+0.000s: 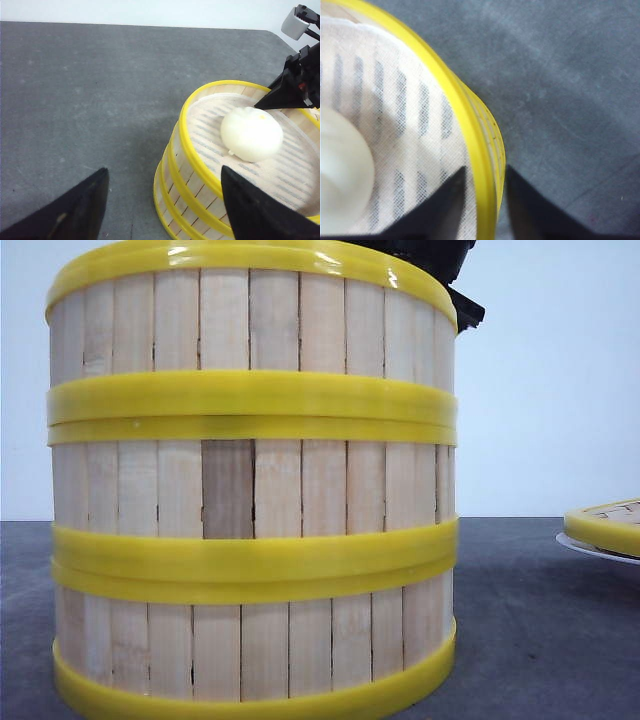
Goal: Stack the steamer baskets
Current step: 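Lower the basket onto the stack top and open the right gripper, then move the right gripper to the woven lid and grip its center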
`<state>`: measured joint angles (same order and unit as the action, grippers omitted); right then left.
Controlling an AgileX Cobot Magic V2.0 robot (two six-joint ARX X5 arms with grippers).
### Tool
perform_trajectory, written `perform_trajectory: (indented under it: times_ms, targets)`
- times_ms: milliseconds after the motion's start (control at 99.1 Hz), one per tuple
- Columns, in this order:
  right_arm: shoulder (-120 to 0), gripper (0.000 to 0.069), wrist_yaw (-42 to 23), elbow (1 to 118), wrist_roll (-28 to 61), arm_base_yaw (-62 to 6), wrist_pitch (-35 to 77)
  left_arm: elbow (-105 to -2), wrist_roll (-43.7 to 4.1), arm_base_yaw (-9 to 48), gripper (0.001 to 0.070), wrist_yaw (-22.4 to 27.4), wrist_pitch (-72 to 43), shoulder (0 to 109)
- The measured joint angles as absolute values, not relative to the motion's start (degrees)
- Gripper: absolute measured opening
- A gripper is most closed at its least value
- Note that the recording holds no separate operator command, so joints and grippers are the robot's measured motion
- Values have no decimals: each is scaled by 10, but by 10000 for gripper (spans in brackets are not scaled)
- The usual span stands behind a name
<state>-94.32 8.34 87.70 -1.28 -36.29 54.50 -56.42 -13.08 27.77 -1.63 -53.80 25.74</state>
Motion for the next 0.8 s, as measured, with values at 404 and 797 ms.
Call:
perform_trajectory:
  times_ms: [404,797]
  targets:
    - [-918,257,44,877,-13,-355,524,-564,-131,278,431,-17,-538,257]
    - [-743,257,-75,877,-14,-345,492,-564,-131,278,431,-17,-535,257]
